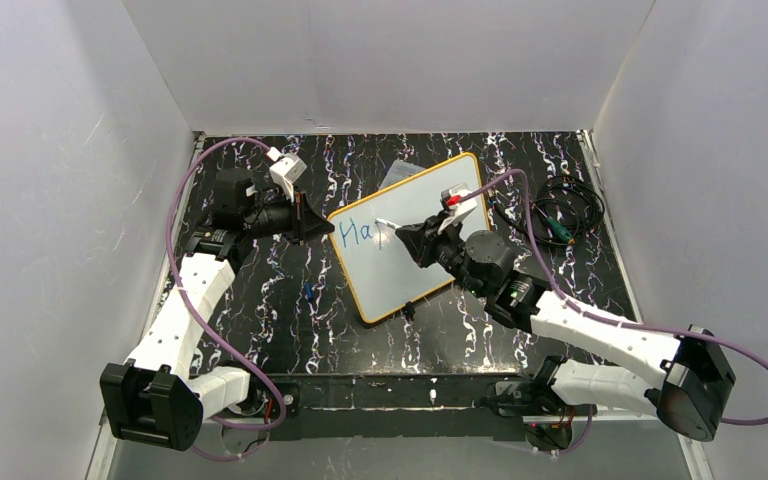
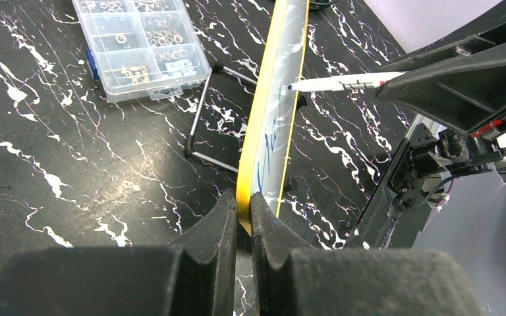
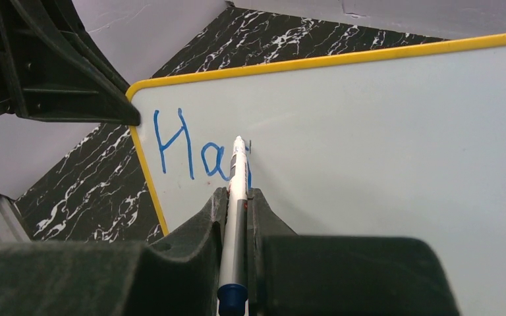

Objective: Write a sentence on the whiteboard

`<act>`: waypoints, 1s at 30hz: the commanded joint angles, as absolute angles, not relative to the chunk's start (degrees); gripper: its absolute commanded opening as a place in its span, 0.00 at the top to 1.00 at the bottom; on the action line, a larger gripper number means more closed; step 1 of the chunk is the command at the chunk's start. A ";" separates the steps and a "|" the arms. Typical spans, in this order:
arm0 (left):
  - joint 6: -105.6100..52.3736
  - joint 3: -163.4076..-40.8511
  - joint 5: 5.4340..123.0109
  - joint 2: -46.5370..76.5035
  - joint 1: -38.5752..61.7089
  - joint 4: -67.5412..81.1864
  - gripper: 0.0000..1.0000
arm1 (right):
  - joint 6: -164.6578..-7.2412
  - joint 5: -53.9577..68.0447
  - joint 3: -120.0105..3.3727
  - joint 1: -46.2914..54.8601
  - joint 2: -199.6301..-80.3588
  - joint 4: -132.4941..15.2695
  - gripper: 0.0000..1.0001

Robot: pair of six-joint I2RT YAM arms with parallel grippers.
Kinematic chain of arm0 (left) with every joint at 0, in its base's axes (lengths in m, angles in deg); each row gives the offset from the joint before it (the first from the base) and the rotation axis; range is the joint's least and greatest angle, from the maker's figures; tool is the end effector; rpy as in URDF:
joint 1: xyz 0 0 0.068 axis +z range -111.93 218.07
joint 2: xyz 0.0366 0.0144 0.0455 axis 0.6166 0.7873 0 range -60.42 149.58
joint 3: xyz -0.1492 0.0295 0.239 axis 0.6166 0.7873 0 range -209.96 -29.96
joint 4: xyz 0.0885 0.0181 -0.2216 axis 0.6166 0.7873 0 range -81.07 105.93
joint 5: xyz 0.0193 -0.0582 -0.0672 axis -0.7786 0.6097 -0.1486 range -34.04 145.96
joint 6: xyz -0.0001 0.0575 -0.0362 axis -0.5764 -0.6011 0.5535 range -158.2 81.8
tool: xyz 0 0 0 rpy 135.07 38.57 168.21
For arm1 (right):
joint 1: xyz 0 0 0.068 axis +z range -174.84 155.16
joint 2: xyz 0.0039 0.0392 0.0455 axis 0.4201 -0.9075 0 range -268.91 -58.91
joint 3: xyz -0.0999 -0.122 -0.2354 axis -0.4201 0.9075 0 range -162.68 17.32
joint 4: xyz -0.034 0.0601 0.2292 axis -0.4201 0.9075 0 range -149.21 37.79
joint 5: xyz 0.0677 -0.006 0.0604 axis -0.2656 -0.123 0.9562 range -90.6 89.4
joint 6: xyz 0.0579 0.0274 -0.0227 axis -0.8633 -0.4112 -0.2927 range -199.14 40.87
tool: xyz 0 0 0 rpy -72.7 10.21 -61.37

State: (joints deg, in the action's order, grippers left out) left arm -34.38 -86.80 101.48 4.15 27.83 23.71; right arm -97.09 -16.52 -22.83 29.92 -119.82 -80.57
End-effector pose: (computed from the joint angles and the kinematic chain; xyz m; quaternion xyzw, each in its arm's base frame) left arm 0.2223 -0.0797 0.3484 0.2575 0.7535 -0.3819 0.4690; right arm 0.1512 0.1883 0.3327 -0.1265 0.6921 0.3389 0.6246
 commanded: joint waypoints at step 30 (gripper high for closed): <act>-36.48 -86.30 103.87 2.59 27.44 24.35 1.00 | -98.12 -17.50 -22.76 29.74 -120.77 -78.53 0.99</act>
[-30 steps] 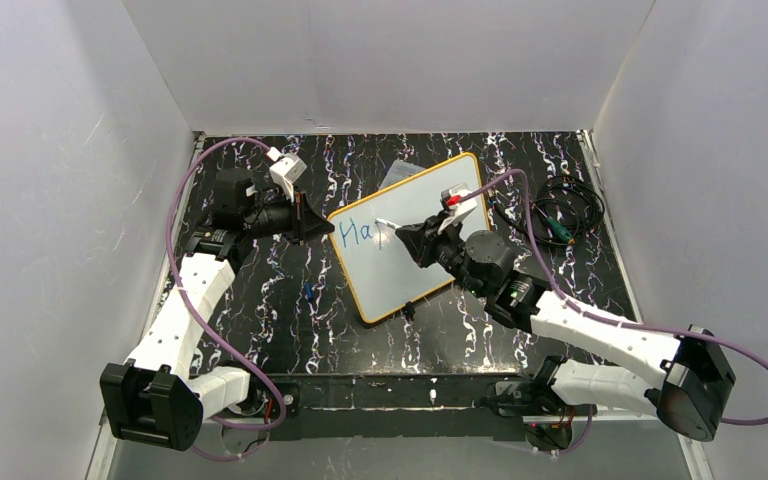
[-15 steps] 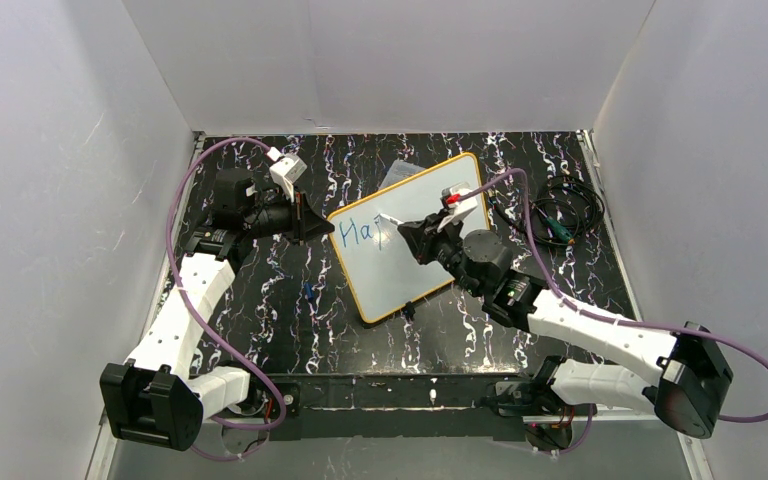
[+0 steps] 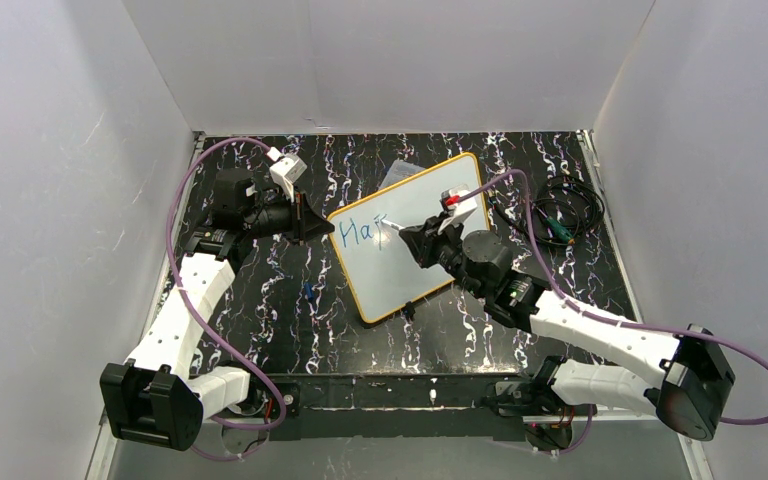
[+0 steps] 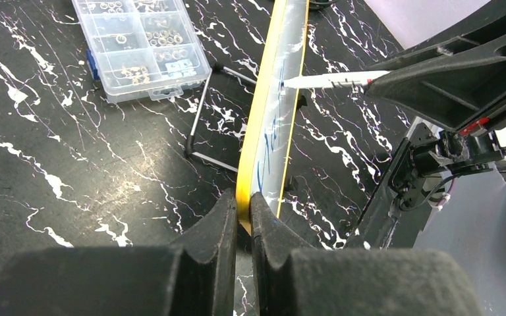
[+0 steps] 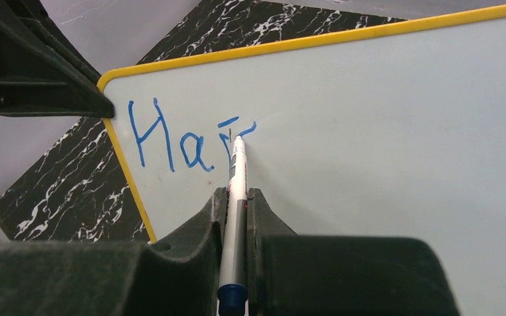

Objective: Write a sentence on the whiteboard

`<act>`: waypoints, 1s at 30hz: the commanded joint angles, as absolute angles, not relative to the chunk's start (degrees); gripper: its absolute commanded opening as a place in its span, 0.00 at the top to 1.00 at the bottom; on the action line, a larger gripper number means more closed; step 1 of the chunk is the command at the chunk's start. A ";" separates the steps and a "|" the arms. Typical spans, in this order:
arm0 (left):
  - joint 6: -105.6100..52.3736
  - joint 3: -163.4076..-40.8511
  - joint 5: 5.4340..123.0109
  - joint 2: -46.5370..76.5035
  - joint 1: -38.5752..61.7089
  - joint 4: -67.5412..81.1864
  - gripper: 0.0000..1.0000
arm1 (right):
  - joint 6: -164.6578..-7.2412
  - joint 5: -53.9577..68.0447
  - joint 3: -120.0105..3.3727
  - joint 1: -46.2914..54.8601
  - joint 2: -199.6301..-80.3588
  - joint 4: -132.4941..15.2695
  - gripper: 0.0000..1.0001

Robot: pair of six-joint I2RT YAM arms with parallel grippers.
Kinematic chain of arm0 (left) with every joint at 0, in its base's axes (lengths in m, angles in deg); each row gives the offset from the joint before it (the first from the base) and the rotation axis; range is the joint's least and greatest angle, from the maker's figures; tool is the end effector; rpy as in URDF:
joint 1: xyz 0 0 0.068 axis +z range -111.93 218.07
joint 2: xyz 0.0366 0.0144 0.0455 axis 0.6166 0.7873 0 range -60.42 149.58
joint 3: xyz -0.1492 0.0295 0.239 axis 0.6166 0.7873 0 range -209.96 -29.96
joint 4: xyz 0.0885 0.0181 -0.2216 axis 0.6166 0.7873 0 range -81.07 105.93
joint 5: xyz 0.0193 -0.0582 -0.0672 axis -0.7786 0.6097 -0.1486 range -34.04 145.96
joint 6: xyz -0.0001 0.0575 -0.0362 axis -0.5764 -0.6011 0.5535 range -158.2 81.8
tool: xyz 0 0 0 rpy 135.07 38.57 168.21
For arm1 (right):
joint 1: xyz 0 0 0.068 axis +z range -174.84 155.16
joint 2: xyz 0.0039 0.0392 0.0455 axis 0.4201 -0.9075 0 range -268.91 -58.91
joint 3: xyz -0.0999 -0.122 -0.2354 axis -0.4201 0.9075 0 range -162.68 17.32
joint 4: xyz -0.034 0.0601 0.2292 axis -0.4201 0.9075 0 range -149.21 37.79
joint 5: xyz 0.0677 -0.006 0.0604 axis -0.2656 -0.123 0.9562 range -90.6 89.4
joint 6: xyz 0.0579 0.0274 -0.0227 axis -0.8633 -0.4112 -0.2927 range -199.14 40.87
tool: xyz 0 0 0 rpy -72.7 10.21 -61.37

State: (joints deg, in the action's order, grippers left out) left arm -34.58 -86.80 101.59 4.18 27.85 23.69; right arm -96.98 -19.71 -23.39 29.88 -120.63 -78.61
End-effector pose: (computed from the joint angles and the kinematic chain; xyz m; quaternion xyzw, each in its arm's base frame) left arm 0.2224 -0.0797 0.3484 0.2591 0.7529 -0.3817 0.4694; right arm 0.1551 0.1884 0.3287 -0.1138 0.7073 0.3109 0.6246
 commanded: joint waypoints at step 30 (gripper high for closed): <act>-36.58 -86.30 103.79 2.82 27.43 24.31 1.00 | -93.87 -24.12 -24.27 29.65 -119.47 -81.25 0.99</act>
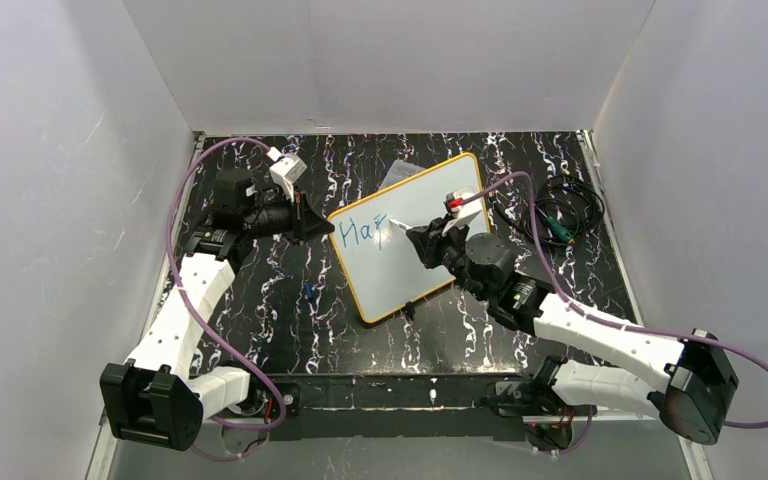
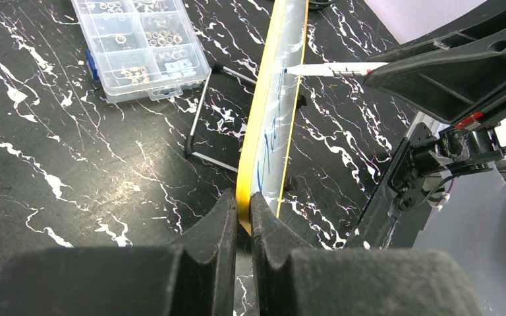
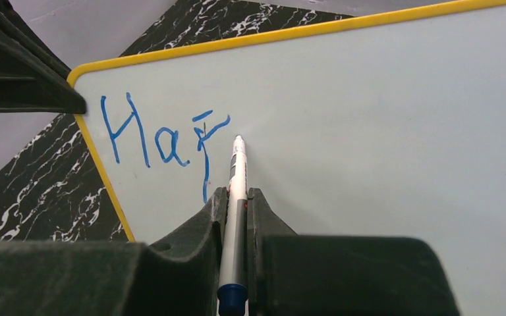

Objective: Write a sentence on the whiteboard

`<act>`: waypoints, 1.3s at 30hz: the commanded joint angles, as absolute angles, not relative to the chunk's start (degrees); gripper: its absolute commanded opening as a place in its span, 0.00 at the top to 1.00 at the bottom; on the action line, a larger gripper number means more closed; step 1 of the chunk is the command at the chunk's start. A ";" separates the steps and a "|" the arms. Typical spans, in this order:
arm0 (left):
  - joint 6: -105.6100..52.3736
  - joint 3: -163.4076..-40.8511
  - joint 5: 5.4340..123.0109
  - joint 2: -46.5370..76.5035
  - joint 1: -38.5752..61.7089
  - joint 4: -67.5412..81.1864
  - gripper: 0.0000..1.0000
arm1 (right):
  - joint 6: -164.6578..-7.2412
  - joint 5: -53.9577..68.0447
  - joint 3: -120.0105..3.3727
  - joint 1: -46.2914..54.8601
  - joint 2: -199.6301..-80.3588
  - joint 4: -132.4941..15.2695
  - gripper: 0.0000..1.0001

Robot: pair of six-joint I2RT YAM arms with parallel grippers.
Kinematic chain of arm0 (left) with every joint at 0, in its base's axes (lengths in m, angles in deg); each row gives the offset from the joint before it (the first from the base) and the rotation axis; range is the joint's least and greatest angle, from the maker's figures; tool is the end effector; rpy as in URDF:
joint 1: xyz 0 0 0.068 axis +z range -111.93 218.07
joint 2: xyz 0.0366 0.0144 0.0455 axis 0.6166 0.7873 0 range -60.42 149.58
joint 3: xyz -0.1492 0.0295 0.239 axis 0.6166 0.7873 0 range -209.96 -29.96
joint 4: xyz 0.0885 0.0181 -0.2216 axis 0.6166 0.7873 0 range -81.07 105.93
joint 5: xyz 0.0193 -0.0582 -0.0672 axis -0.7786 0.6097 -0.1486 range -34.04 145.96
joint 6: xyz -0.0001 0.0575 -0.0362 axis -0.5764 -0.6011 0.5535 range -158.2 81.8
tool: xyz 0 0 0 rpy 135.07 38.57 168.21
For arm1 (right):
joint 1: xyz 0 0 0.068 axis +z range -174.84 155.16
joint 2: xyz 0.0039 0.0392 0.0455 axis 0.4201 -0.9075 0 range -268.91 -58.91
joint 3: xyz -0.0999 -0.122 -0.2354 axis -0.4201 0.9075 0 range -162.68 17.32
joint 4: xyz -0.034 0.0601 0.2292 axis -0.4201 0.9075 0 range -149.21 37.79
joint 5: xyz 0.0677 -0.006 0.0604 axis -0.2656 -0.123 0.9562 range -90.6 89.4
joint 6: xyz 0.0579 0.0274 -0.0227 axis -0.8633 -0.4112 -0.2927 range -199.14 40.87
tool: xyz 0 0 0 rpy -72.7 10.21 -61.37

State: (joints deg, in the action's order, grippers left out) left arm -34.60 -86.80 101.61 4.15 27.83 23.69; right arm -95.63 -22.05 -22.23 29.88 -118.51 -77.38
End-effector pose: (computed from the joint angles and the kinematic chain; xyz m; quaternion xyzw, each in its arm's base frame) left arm 0.2222 -0.0797 0.3485 0.2595 0.7526 -0.3818 0.4696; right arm 0.1514 0.1796 0.3270 -0.1089 0.7095 0.2891 0.6334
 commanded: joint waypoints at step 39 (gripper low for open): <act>-36.66 -86.31 103.87 2.74 27.43 24.30 1.00 | -94.63 -24.30 -24.14 29.65 -116.98 -80.13 0.99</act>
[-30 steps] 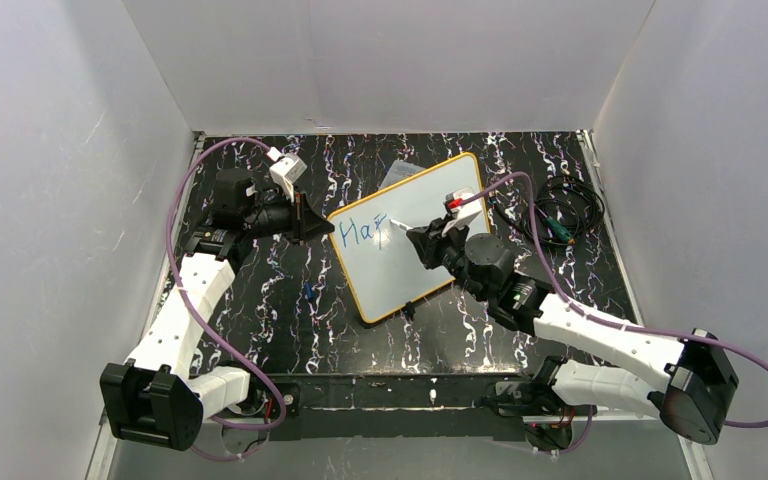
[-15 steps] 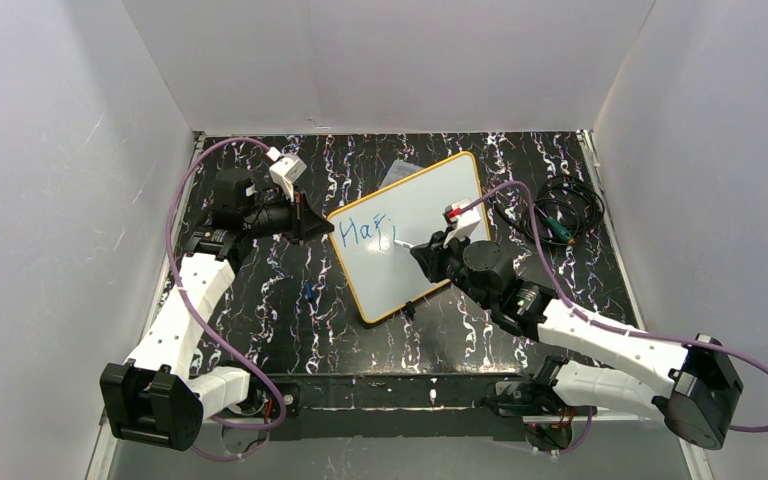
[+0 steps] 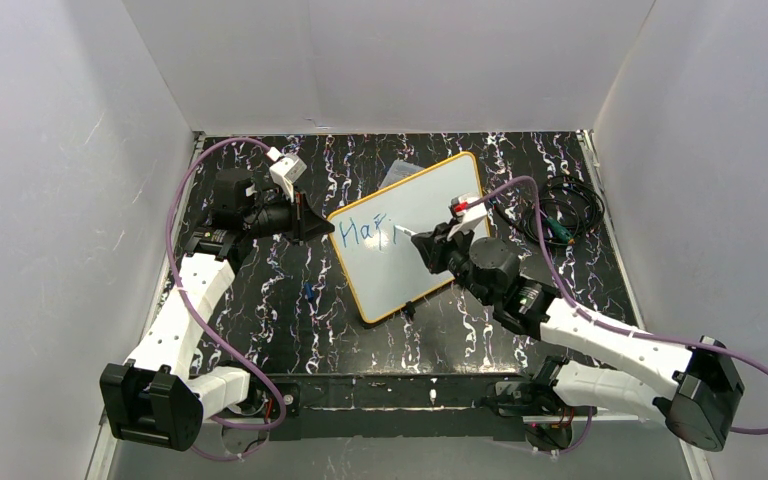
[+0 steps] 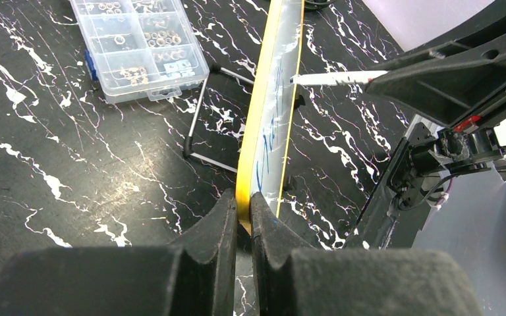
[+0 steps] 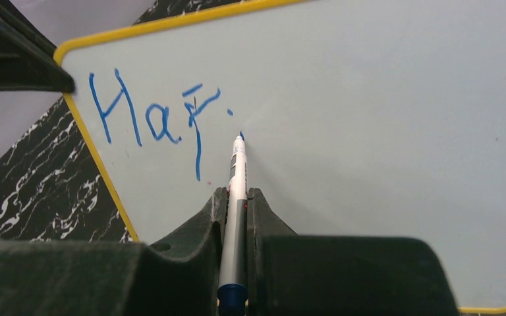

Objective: Write a sentence on the whiteboard

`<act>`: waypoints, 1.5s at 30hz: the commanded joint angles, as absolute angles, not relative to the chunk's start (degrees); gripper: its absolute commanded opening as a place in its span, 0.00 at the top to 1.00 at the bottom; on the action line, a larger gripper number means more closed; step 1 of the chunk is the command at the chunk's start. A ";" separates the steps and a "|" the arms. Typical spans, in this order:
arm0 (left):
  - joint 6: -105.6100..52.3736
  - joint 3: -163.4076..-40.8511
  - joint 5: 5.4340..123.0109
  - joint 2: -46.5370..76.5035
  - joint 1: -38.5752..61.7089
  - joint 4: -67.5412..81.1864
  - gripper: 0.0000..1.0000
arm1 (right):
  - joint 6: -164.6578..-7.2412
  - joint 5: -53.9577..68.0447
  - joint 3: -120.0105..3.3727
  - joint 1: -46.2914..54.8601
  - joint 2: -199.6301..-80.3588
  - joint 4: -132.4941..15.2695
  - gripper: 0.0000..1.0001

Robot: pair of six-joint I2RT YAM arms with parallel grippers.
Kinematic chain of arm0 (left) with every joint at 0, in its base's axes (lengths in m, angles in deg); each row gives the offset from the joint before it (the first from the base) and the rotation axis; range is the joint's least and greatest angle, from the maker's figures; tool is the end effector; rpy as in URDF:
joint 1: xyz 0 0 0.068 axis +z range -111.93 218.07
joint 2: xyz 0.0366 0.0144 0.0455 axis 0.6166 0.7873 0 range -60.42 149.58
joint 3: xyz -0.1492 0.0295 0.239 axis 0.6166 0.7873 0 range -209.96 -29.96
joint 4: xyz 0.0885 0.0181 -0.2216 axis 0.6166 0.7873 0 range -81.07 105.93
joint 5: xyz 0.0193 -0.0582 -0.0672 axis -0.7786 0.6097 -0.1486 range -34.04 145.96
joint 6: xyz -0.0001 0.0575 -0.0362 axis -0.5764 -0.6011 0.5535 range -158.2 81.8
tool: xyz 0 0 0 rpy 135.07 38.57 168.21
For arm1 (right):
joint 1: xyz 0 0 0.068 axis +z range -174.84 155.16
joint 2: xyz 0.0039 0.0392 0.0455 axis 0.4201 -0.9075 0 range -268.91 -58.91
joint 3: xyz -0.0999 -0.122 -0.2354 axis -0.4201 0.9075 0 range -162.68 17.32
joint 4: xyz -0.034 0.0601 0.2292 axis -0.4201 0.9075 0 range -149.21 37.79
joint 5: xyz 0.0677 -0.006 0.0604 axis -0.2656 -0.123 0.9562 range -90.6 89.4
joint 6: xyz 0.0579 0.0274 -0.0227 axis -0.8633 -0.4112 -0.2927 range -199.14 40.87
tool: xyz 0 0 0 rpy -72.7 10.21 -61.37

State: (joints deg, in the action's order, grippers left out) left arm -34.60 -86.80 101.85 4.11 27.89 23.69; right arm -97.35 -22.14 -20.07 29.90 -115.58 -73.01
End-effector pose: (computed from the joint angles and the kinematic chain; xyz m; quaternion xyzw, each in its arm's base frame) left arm 0.2220 -0.0796 0.3487 0.2603 0.7518 -0.3831 0.4694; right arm 0.1444 0.1696 0.3148 -0.1085 0.7298 0.2816 0.6134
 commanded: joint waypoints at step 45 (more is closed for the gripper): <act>-36.72 -86.32 103.88 2.64 27.46 24.31 1.00 | -98.47 -21.39 -20.26 29.21 -117.58 -76.26 0.99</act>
State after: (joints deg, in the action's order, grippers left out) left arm -34.60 -86.80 101.59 4.11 27.89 23.69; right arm -98.05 -22.22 -20.40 29.50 -117.98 -75.24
